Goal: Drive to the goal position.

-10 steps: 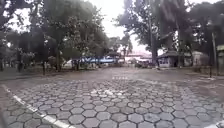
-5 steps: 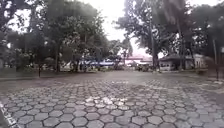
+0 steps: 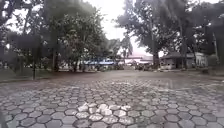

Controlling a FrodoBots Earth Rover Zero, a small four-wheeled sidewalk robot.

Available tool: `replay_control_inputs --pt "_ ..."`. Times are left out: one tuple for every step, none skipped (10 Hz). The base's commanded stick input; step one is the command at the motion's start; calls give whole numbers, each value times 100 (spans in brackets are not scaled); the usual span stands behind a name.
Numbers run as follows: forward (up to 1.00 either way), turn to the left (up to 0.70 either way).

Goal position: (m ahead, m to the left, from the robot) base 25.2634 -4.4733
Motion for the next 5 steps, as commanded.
replay_control_inputs --pt "70 0" --pt "70 0" --pt "70 0" --pt "70 0" --pt "70 0"
